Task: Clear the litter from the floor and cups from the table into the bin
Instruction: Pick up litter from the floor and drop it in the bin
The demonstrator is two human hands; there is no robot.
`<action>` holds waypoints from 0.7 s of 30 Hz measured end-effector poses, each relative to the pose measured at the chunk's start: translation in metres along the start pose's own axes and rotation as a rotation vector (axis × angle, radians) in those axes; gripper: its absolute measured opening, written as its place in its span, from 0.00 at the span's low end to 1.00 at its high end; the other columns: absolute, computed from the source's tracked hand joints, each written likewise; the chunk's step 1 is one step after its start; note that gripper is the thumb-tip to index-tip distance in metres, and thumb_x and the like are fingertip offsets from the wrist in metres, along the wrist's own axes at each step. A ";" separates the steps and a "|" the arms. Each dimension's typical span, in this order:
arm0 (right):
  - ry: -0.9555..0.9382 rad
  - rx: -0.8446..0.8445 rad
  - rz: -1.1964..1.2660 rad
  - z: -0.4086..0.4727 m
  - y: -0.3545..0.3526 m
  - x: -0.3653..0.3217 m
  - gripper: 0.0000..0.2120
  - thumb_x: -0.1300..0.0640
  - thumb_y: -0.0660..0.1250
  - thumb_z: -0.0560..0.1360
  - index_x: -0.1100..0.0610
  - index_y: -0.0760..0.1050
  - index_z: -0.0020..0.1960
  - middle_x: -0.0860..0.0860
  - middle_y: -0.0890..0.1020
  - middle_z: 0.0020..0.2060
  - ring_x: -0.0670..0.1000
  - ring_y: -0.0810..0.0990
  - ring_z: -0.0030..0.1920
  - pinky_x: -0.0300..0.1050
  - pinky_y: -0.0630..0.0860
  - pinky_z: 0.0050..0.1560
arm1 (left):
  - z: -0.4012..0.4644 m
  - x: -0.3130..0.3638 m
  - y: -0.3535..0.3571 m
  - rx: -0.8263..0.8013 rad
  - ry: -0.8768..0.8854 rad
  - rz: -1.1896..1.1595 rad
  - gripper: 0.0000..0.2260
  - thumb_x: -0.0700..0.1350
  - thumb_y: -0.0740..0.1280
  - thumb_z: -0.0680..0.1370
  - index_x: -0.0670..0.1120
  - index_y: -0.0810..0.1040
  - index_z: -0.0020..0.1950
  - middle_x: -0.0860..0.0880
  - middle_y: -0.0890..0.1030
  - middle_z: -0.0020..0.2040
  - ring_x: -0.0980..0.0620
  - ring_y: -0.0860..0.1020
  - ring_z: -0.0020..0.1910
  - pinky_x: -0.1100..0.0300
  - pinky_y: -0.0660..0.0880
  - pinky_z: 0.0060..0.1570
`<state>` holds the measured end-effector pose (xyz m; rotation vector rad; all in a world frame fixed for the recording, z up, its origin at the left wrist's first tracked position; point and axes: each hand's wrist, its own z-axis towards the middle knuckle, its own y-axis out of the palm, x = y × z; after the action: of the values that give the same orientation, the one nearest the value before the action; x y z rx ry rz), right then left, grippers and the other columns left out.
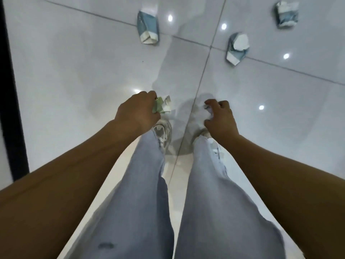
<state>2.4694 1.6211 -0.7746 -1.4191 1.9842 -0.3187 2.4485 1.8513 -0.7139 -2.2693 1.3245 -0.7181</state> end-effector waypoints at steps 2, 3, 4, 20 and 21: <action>-0.039 0.019 0.008 -0.028 -0.034 -0.028 0.26 0.68 0.64 0.70 0.53 0.71 0.67 0.56 0.70 0.61 0.57 0.75 0.57 0.45 0.75 0.52 | -0.035 0.009 -0.025 0.027 -0.012 -0.037 0.09 0.47 0.64 0.75 0.45 0.71 0.52 0.48 0.72 0.45 0.47 0.71 0.43 0.55 0.68 0.40; -0.058 0.020 0.016 -0.043 -0.049 -0.042 0.26 0.68 0.64 0.70 0.53 0.71 0.67 0.56 0.70 0.61 0.57 0.75 0.57 0.45 0.76 0.54 | -0.052 0.013 -0.036 0.042 -0.018 -0.049 0.09 0.47 0.64 0.75 0.44 0.71 0.51 0.48 0.72 0.44 0.47 0.70 0.42 0.55 0.67 0.39; -0.096 0.013 0.012 -0.064 -0.072 -0.062 0.26 0.68 0.64 0.70 0.53 0.71 0.67 0.55 0.71 0.61 0.56 0.75 0.57 0.44 0.75 0.55 | -0.079 0.020 -0.054 0.071 -0.025 -0.064 0.08 0.46 0.64 0.75 0.44 0.71 0.50 0.48 0.72 0.44 0.47 0.70 0.42 0.55 0.67 0.39; -0.747 -0.205 -0.490 -0.346 -0.258 -0.286 0.26 0.67 0.63 0.74 0.51 0.68 0.70 0.56 0.68 0.66 0.57 0.72 0.63 0.49 0.77 0.58 | -0.411 0.076 -0.204 0.359 -0.342 -0.240 0.13 0.45 0.63 0.76 0.43 0.70 0.59 0.44 0.76 0.54 0.43 0.74 0.54 0.55 0.67 0.41; -0.775 -0.232 -0.518 -0.362 -0.255 -0.293 0.26 0.66 0.63 0.75 0.51 0.68 0.70 0.55 0.68 0.66 0.56 0.71 0.63 0.49 0.76 0.59 | -0.430 0.076 -0.198 0.367 -0.372 -0.254 0.13 0.44 0.63 0.76 0.43 0.70 0.59 0.44 0.75 0.54 0.43 0.74 0.54 0.56 0.67 0.41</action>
<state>2.4819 1.7260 -0.2548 -1.8331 1.0395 0.2334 2.3466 1.8361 -0.2458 -2.1500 0.6806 -0.5302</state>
